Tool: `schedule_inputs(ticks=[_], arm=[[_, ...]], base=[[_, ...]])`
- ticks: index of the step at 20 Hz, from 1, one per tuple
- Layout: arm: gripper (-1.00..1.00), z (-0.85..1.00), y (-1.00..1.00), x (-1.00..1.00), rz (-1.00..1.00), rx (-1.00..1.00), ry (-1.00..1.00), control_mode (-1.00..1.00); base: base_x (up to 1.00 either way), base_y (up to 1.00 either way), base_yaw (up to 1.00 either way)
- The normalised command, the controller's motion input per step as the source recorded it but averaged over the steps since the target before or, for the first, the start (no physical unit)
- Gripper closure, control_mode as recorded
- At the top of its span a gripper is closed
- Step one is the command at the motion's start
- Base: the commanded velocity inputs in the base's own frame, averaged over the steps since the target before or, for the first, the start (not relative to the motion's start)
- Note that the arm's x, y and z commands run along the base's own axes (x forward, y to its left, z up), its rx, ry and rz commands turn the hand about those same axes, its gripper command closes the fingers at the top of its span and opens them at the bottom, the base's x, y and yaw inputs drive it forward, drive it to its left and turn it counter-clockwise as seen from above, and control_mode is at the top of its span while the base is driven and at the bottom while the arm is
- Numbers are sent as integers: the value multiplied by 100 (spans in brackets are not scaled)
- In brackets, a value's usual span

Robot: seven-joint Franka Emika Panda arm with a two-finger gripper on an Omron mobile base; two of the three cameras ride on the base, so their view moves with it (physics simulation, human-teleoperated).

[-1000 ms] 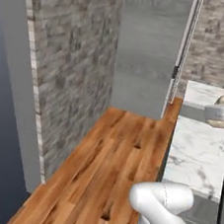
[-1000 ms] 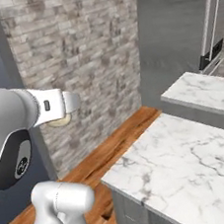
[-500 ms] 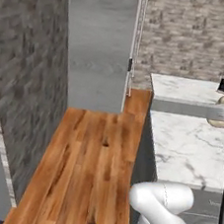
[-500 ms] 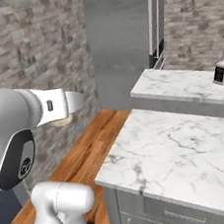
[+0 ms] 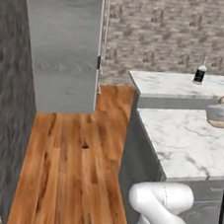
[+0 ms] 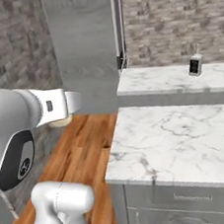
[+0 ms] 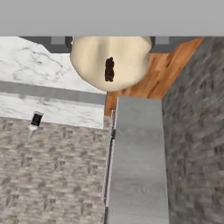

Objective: Get the candle and the liquor from the cabinet and move them to the dining counter.

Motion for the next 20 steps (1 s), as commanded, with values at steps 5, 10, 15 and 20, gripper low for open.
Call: schedule_inputs(ticks=[5, 10, 15, 20], arm=[[100, 0, 0, 0, 0, 0, 0, 100], [100, 0, 0, 0, 0, 0, 0, 100], [100, 0, 0, 0, 0, 0, 0, 100], [100, 0, 0, 0, 0, 0, 0, 100]], base=[[26, 57, -38], [28, 61, -36], [50, 64, -31], [55, 60, -30]])
